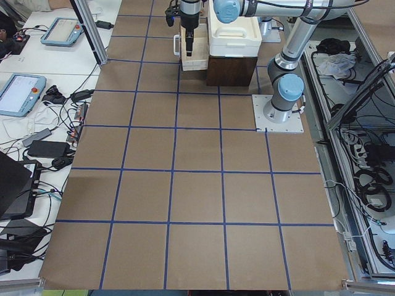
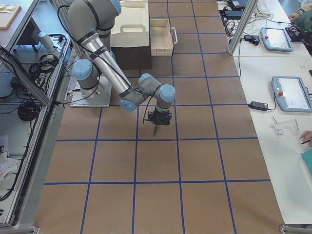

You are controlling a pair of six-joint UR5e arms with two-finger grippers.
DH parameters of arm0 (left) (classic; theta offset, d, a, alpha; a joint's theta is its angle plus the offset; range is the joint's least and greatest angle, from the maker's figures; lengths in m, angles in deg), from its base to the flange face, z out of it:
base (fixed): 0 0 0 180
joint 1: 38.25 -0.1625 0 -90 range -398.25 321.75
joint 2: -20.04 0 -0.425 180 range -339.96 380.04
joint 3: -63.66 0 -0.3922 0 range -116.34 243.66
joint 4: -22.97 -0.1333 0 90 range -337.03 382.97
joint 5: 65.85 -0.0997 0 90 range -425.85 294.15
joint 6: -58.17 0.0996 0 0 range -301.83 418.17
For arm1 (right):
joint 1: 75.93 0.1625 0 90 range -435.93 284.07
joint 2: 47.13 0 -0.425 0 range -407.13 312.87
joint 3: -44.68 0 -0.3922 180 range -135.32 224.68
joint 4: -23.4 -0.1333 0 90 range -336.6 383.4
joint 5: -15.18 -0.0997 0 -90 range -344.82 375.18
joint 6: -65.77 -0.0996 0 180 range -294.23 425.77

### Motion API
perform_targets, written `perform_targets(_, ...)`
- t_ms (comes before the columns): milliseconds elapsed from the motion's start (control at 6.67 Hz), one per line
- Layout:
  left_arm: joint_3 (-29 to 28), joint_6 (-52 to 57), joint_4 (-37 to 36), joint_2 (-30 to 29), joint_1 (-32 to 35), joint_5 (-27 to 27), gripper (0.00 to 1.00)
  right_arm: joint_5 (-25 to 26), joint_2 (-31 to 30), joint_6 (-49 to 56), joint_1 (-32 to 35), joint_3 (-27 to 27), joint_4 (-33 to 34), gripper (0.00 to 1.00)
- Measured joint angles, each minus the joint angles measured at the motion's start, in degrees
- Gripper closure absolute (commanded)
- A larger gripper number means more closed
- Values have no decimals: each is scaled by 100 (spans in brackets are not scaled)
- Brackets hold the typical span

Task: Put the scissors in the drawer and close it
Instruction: 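Lower the right gripper and close it on the scissors handle, then lift the scissors with the right gripper toward the drawer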

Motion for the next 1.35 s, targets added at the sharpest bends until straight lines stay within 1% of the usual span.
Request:
perform_targets(300,0,0,-4,0,0,-6,0,-32,-4,1,3,34,23,65)
perform_targets(450,0,-2,-5,-1,0,-5,0,-61,-7,-2,13,29,24,70)
perform_targets(600,2,-4,-8,-5,0,-1,0,-78,-7,0,21,18,24,74)
perform_targets(1050,7,-6,-15,-8,0,2,0,-57,-73,-15,132,-67,32,75)
perform_targets(1350,6,-1,-7,-8,0,-4,0,-12,-263,-222,457,-361,-105,80)
